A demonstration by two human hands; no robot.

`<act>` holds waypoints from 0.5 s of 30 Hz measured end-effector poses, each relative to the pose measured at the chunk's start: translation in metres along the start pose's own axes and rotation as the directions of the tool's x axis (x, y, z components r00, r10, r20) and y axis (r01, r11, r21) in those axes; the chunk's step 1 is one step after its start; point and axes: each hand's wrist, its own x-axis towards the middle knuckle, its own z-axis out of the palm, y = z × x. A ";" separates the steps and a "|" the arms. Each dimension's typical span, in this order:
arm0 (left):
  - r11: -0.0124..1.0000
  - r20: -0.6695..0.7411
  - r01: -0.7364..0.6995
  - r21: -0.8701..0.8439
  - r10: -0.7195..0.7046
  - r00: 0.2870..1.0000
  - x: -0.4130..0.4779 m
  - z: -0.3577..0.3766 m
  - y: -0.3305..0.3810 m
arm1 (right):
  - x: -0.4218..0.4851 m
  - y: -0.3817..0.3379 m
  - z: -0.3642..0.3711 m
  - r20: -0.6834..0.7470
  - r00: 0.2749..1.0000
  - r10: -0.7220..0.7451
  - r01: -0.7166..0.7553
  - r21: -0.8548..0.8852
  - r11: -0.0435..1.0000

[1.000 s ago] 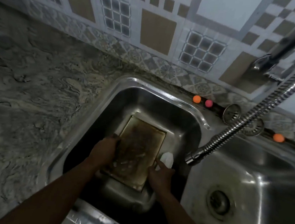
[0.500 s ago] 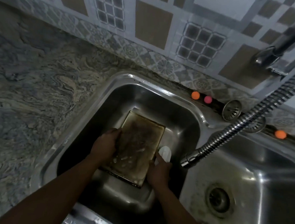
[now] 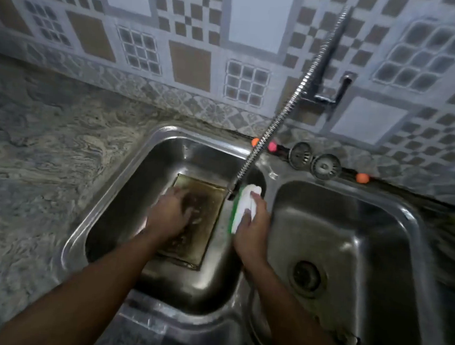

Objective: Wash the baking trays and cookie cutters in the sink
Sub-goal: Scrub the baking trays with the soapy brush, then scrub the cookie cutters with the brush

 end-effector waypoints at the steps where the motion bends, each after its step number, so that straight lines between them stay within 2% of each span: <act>1: 1.000 -0.014 -0.008 -0.015 0.008 1.000 -0.004 -0.007 0.015 | 0.000 -0.007 -0.010 -0.032 0.999 -0.028 0.029 0.026 0.999; 5: 0.993 -0.022 -0.077 -0.088 0.075 0.997 -0.032 -0.013 0.079 | -0.006 -0.014 -0.068 -0.124 0.990 -0.065 0.072 0.046 0.996; 8: 0.977 -0.004 -0.195 -0.090 0.195 0.981 -0.066 0.002 0.126 | -0.021 0.001 -0.127 -0.203 0.977 -0.064 0.070 0.022 0.997; 11: 0.954 0.119 -0.283 -0.103 0.294 0.948 -0.099 0.031 0.167 | -0.041 0.024 -0.193 -0.302 0.952 -0.058 0.048 -0.041 0.998; 15: 0.938 0.320 -0.344 -0.050 0.341 0.884 -0.135 0.075 0.209 | -0.064 0.046 -0.274 -0.428 0.902 -0.053 0.019 -0.082 0.996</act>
